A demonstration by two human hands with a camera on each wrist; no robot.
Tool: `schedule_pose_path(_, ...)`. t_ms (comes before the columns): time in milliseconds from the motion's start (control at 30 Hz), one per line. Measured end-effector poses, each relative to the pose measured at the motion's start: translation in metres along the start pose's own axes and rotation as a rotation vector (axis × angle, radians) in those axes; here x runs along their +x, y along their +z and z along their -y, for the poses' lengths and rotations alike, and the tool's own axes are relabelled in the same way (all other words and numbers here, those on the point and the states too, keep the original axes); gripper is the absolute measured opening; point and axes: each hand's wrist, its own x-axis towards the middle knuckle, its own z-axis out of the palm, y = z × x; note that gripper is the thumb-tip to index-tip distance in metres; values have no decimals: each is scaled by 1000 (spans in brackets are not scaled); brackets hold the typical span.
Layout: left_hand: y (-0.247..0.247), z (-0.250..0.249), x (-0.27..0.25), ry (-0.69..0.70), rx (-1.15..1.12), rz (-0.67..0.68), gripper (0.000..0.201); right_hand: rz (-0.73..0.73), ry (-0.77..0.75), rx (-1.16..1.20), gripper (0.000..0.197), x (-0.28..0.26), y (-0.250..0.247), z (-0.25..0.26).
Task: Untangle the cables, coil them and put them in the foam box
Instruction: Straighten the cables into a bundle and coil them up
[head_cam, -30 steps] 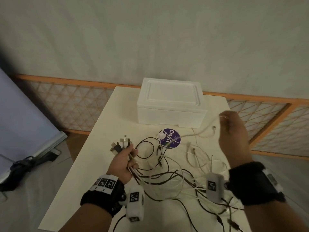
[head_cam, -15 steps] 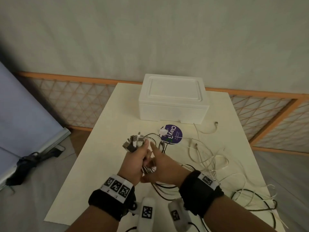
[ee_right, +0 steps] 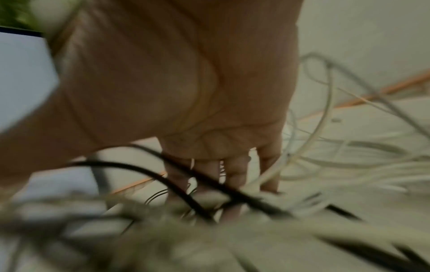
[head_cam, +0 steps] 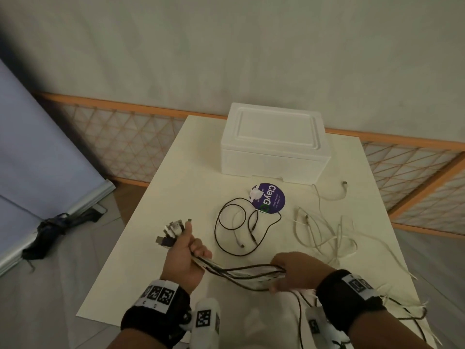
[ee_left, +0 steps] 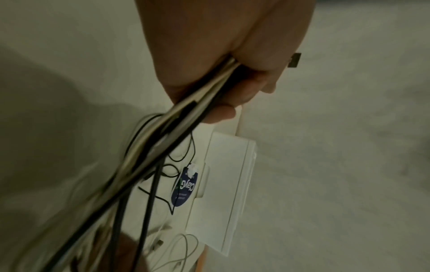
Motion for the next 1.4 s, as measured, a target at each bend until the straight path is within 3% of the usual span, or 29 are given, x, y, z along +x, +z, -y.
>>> schedule_pose_path(67,-2,3,4,-22,69,-14,37,-108,-9,230,44,8,-3,3)
schedule_pose_path(133,-2,6,6,-33,134,-6,40,-324,7,209,38,26,-7,12)
schedule_pose_path(200,1,7,6,-38,178,15,37,-403,31,116,30,49,-7,24)
schedule_pose_path(467,18,0,8,6,309,127,21,-250,126,-214,29,103,1,34)
schedule_pose_path(600,18,-4,14,-9,330,135,21,-200,61,-343,29,99,-4,32)
schedule_pose_path(633,19,-5,16,-8,348,139,23,-218,50,-332,29,95,-9,34)
schedule_pose_path(700,23,-7,17,25,401,163,19,-391,-30,-271,21,85,-23,42)
schedule_pose_path(767,32,-7,19,95,472,199,9,-532,-135,-388,13,70,-43,54)
schedule_pose_path(900,56,-5,24,205,657,287,25,-535,-211,-601,26,45,-70,71)
schedule_pose_path(1000,69,-4,24,255,858,314,30,-561,-328,-648,14,19,-85,90)
schedule_pose_path(1033,71,-4,24,254,879,320,27,-617,-362,-625,10,12,-89,92)
schedule_pose_path(1167,73,-5,20,304,851,339,3,-696,-395,181,8,-7,-102,97)
schedule_pose_path(1233,76,-7,14,305,713,402,11,-728,-428,455,9,-6,-100,94)
schedule_pose_path(1267,78,-8,11,302,640,449,17,-644,-431,584,20,-4,-97,92)
schedule_pose_path(1333,82,-12,4,343,587,512,34,-393,-428,647,36,0,-88,93)
schedule_pose_path(1400,83,-18,-1,369,599,550,40,-336,-435,437,25,3,-77,95)
